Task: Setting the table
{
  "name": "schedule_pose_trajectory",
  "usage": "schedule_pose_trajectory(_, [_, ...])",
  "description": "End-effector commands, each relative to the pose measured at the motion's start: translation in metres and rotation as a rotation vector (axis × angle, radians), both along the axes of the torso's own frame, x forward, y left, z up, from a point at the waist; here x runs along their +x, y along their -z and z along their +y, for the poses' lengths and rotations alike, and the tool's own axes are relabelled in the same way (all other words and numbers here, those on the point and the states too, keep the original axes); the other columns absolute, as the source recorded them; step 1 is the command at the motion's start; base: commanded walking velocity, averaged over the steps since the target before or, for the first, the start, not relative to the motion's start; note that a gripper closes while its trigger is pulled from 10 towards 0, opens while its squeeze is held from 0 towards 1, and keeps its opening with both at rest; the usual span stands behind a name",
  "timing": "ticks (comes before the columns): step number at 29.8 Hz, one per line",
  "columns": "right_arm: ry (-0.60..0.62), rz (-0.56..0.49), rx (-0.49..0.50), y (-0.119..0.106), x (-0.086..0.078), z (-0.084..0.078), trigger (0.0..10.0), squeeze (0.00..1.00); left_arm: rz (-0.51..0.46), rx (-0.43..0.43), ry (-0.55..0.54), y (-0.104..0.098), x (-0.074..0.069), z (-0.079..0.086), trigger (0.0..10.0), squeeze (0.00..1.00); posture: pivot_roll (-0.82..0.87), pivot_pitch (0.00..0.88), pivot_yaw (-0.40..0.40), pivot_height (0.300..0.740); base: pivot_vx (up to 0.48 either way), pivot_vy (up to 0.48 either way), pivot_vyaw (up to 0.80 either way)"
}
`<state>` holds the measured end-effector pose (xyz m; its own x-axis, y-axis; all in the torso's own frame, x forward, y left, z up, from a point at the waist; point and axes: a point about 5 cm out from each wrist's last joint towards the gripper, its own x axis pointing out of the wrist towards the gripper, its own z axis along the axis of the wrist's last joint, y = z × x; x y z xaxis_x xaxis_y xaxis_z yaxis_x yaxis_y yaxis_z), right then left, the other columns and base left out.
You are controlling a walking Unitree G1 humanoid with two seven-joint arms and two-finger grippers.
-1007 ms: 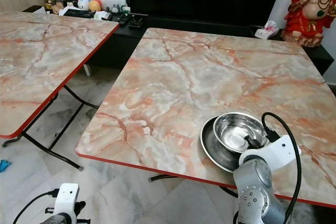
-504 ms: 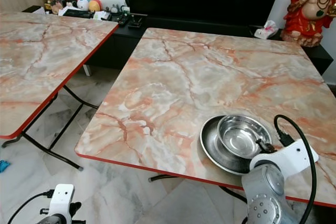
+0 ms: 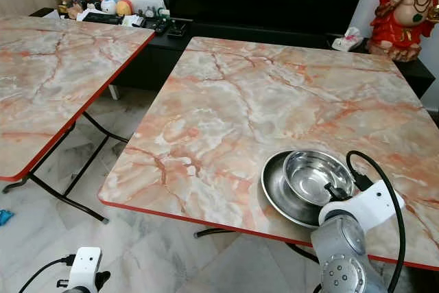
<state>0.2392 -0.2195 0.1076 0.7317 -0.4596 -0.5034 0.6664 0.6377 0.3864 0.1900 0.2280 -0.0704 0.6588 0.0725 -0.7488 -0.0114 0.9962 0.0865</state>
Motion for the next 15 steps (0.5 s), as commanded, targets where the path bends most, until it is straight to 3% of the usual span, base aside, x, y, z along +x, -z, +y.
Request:
schedule_pose_trajectory(1, [-0.034,-0.001,0.065,0.004,0.001,0.017,10.0,0.0,0.029,0.009,0.002,0.003,-0.009,0.008,10.0,0.0,0.05,0.02,-0.047,0.74,0.0,0.0,0.0])
schedule_pose_trajectory(8, [-0.037,-0.002,0.062,0.003,0.001,0.017,10.0,0.0,0.031,0.02,-0.017,-0.001,-0.013,0.028,10.0,0.0,0.05,0.019,-0.048,0.74,0.0,0.0,0.0])
schedule_pose_trajectory(15, [-0.042,-0.007,0.063,0.001,0.0,0.018,10.0,0.0,0.037,0.017,-0.017,-0.001,-0.013,0.028,10.0,0.0,0.05,0.021,-0.049,0.74,0.0,0.0,0.0])
